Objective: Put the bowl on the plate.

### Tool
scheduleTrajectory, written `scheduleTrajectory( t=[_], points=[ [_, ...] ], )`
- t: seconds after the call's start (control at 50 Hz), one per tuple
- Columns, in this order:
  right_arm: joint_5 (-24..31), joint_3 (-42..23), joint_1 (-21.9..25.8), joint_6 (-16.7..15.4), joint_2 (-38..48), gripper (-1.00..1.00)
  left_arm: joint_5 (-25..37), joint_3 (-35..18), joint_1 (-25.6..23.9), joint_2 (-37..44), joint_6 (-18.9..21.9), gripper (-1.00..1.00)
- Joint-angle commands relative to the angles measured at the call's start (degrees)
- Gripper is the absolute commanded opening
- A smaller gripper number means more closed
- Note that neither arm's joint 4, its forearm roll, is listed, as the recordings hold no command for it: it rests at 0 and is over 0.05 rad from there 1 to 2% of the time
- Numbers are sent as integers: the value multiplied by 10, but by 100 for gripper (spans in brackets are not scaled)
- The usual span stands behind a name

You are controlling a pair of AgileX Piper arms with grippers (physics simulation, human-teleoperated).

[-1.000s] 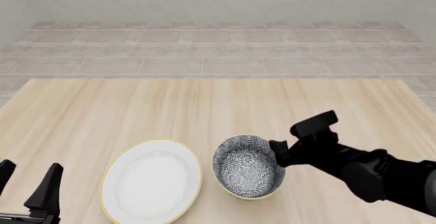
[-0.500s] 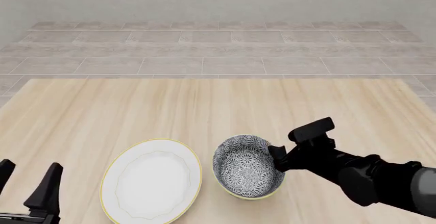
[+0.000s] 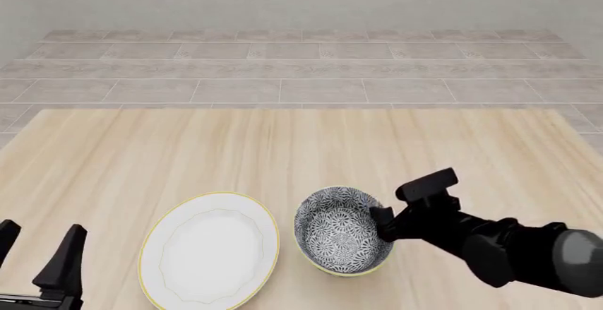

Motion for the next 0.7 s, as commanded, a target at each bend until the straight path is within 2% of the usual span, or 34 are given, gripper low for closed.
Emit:
scheduleTrajectory(
  t=[0.02,0.7],
  points=[
    [-12,3,-1,0,15,100,2,0,-1,-2,0,100],
    [-20,-1,9,6,36,100,4,3,-5,-4,2,100]
  ],
)
